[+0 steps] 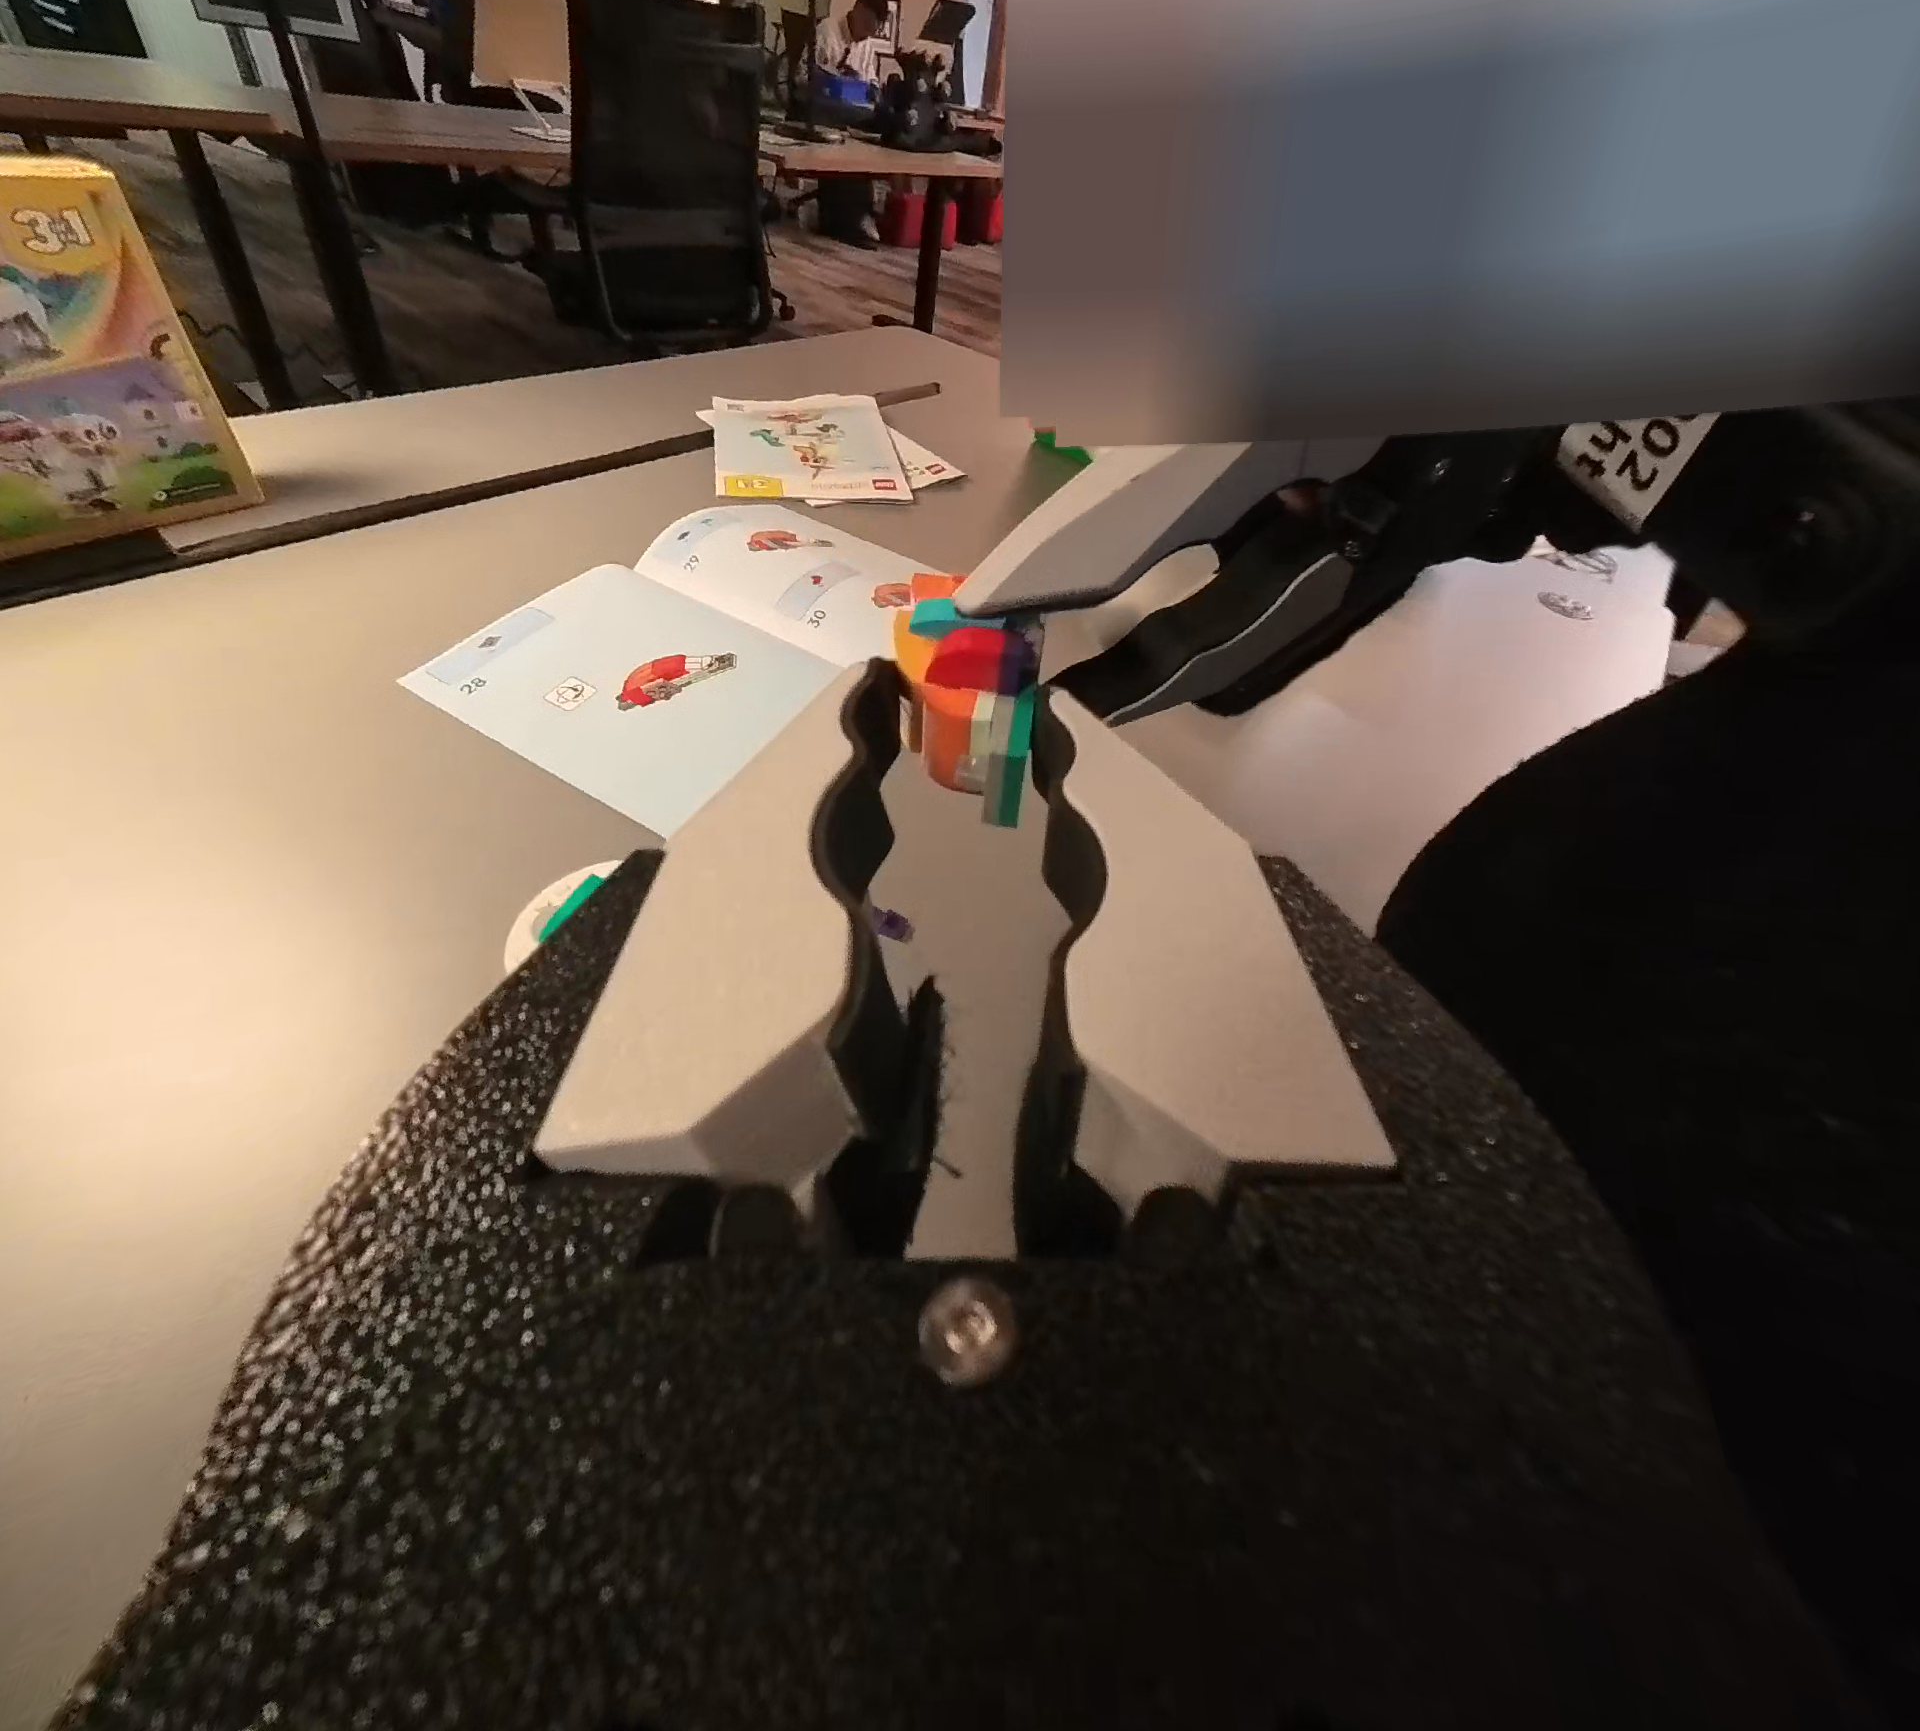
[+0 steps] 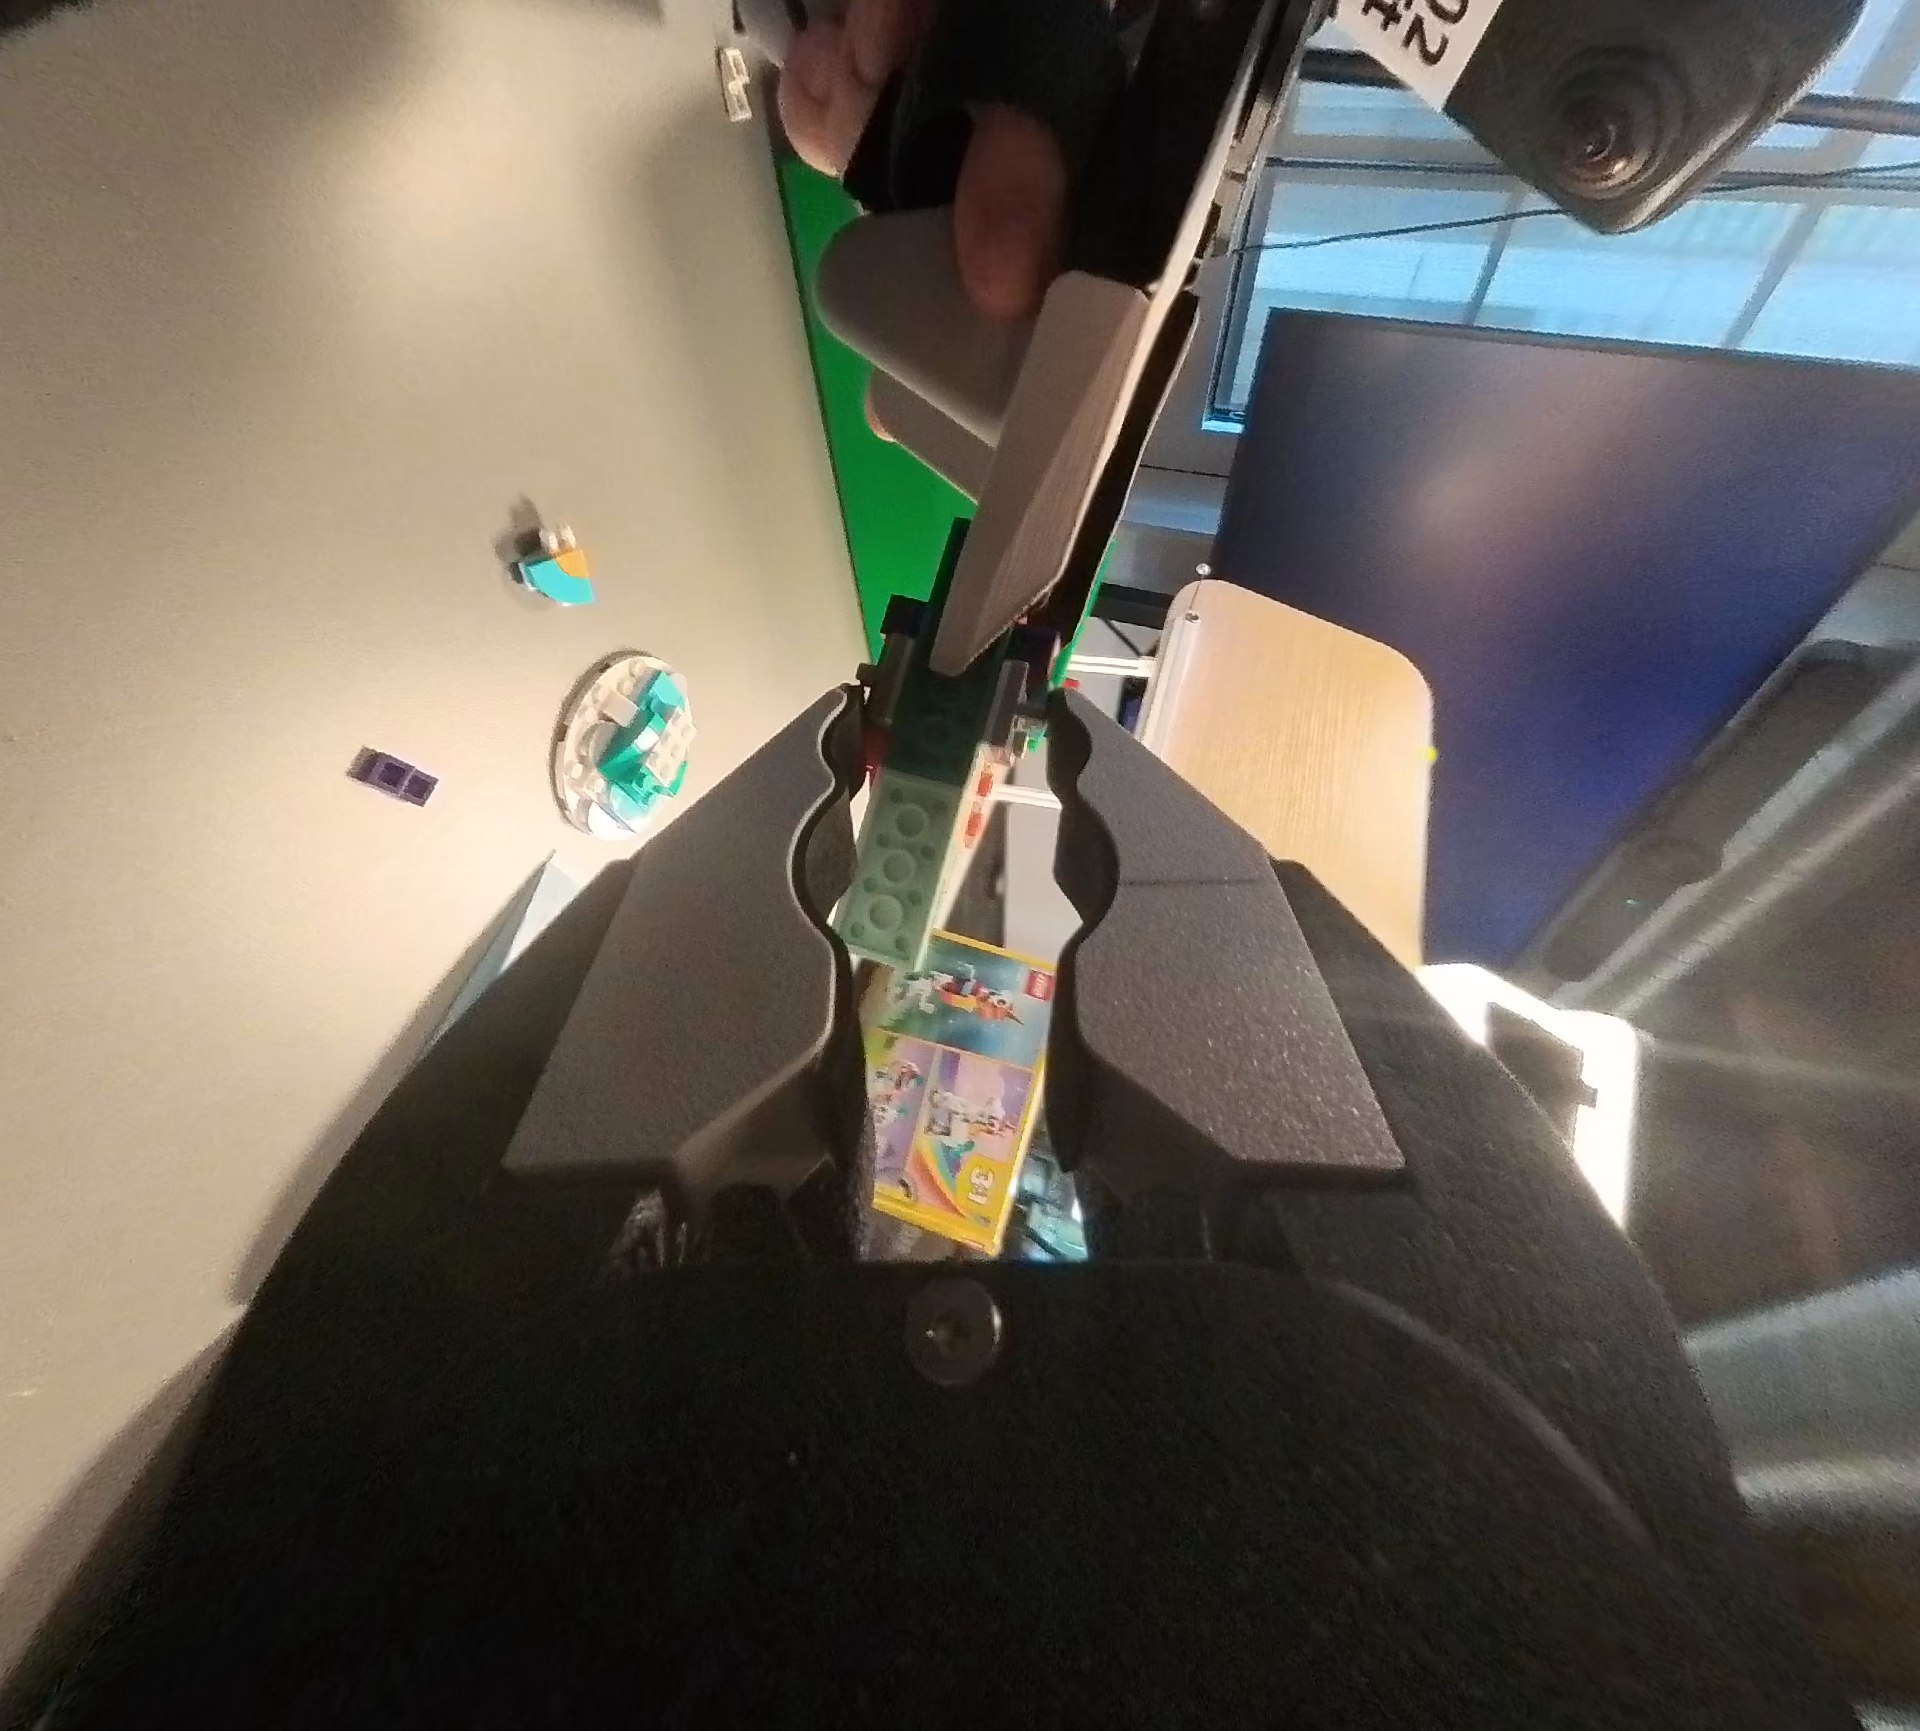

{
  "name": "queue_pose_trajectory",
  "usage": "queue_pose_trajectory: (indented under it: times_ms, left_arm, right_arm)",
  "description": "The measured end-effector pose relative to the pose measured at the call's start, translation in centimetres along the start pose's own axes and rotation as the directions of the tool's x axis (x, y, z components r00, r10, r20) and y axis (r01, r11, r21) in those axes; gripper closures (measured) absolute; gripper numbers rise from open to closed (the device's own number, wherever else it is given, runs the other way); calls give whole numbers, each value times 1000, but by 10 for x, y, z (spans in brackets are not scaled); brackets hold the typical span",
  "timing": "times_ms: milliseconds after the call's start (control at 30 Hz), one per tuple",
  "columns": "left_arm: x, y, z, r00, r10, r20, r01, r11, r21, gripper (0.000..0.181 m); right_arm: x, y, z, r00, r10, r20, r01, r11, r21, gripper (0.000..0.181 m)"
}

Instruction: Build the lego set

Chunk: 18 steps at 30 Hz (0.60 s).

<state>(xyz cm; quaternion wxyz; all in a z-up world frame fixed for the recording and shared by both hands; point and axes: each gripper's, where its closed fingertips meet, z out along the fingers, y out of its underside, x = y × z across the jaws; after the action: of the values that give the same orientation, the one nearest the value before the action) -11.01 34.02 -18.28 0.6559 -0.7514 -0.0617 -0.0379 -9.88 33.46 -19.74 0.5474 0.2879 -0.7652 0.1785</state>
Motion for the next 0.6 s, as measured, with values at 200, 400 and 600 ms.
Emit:
queue_pose_trajectory:
  times_ms: [200,400,600]
  left_arm:
    - [1,5,2,998,63,19,-62,997,-35,159]
    - [2,13,5,1000,11,-8,-12,999,-52,159]
    - [4,16,6,994,-68,-91,67,998,-6,159]
  right_arm:
    - [-5,-1,1,998,-10,67,10,1000,-2,126]
    - [-13,-2,3,993,-5,118,6,1000,-6,149]
    - [-12,-4,4,981,142,131,-143,990,-8,142]
